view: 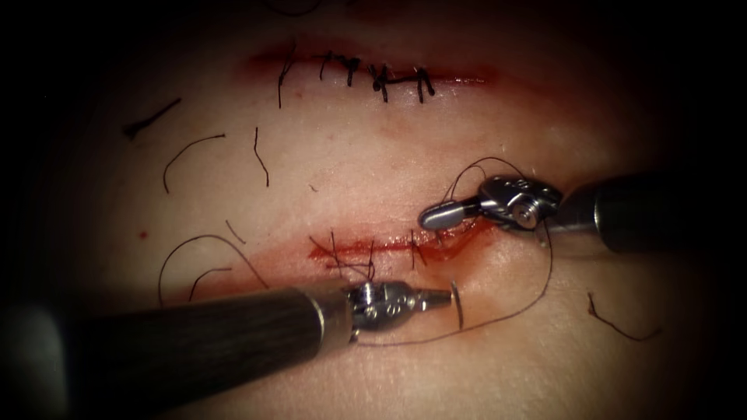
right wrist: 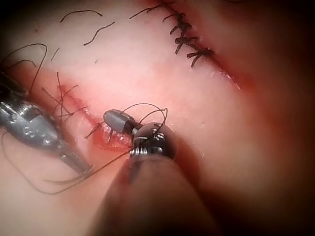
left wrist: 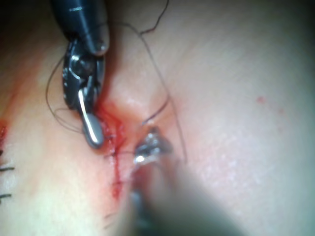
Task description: Wound Closure
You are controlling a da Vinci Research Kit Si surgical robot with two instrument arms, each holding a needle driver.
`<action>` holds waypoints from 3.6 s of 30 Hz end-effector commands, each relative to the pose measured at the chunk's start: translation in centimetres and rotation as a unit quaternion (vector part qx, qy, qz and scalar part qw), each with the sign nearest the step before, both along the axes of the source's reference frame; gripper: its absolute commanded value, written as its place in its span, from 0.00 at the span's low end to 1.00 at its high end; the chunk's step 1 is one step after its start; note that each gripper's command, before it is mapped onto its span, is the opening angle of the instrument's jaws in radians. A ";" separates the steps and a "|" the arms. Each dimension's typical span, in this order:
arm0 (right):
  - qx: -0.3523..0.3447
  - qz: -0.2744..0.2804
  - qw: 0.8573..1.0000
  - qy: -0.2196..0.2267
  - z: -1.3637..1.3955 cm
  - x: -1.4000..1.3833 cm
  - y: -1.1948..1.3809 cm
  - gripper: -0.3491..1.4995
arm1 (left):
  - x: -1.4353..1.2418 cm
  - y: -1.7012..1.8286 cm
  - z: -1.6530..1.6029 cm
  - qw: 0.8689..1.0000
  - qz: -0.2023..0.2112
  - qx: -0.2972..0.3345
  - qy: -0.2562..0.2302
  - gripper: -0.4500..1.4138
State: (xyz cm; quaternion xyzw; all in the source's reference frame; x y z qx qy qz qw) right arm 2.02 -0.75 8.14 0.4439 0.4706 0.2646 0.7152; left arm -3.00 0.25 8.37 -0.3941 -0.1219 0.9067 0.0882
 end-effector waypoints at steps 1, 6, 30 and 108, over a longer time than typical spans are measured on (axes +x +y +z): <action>0.008 -0.004 1.000 0.002 0.04 0.06 -0.10 0.00 | -0.06 -0.04 0.06 1.000 0.001 0.001 -0.001 0.00; 0.010 0.009 1.000 -0.002 -0.01 0.06 0.00 0.00 | -0.06 -0.05 0.06 1.000 0.000 0.001 -0.001 0.00; -0.094 0.038 0.994 -0.035 -0.16 -0.48 -0.15 0.91 | 0.06 -0.28 -0.17 0.993 0.002 -0.107 -0.044 0.30; -0.126 0.127 0.983 -0.034 -1.69 -1.55 -1.43 0.90 | 0.28 0.57 -2.66 0.974 -0.083 -0.149 -0.151 0.00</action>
